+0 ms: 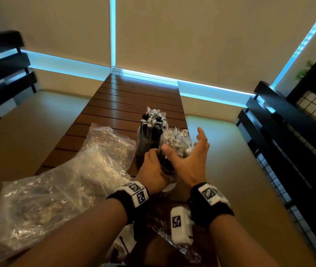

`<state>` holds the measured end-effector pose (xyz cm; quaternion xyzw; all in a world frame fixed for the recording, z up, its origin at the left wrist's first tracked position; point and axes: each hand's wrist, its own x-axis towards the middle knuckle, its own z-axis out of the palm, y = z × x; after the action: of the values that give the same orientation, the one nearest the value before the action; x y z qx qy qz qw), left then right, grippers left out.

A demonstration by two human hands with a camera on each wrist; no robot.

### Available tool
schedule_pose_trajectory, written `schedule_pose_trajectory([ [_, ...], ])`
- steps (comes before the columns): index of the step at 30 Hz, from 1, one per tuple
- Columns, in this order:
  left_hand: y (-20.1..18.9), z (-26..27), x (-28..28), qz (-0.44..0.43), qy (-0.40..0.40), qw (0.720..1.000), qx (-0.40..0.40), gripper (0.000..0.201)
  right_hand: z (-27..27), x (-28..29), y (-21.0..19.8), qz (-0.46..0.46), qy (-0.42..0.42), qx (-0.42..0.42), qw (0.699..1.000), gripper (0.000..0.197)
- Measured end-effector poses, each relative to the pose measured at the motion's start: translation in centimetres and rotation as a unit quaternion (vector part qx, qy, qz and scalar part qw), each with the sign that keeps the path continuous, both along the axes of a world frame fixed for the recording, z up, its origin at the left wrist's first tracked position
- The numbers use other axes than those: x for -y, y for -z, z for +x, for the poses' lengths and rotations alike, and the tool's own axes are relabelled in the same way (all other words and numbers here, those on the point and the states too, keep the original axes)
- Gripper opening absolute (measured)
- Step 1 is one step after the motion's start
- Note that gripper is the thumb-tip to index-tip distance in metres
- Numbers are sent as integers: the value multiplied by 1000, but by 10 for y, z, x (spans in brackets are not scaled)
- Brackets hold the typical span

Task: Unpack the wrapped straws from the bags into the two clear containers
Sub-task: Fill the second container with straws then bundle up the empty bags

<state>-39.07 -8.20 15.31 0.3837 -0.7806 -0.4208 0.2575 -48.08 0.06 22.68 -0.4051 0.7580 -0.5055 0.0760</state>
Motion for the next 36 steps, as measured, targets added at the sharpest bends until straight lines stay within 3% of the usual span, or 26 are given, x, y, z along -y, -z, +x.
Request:
schedule_pose_trajectory([
  [3, 3, 5, 17, 19, 53, 997, 59, 124, 7, -12, 25, 33, -21, 44, 998, 125],
  [4, -5, 15, 16, 15, 70, 992, 99, 124, 6, -11, 29, 27, -13, 49, 998, 124],
  [5, -14, 25, 16, -7, 78, 988, 132, 112, 5, -9, 30, 24, 1, 46, 999, 124],
  [6, -22, 36, 15, -50, 76, 985, 149, 86, 4, -7, 30, 28, 24, 22, 999, 124],
  [8, -44, 60, 18, -119, 27, 980, 158, 41, 9, -7, 25, 15, 81, -81, 993, 121],
  [12, -79, 123, 55, -156, -123, 971, 133, 22, 53, -4, 9, -138, 75, -300, 941, 66],
  [14, -88, 162, 75, -117, -176, 959, 191, 15, 83, 7, 8, -128, 10, -357, 925, 44],
  [15, -88, 182, 82, -86, -186, 951, 230, 6, 99, 15, 10, -94, -51, -357, 928, 41],
  [18, -73, 246, 94, -6, -222, 912, 345, 28, 140, 33, 32, 138, -236, -264, 925, 67],
  [19, -65, 267, 95, 20, -248, 893, 375, 40, 149, 38, 44, 203, -261, -221, 917, 75],
  [21, -41, 304, 93, 85, -284, 865, 404, 64, 158, 44, 64, 257, -250, -111, 927, 71],
  [23, -19, 329, 84, 170, -295, 866, 366, 60, 159, 47, 77, 262, -205, -16, 943, 51],
  [25, -7, 339, 72, 310, -307, 867, 241, 60, 156, 47, 85, 263, -186, 42, 946, 37],
  [27, -3, 339, 61, 390, -312, 852, 154, 62, 154, 45, 86, 259, -192, 76, 943, 33],
  [32, -23, 343, 54, 408, -303, 859, 56, 55, 143, 38, 75, 190, -165, 108, 962, 26],
  [36, -95, 336, 47, 335, -249, 905, -85, 47, 130, 32, 55, 129, -113, 110, 979, 34],
])
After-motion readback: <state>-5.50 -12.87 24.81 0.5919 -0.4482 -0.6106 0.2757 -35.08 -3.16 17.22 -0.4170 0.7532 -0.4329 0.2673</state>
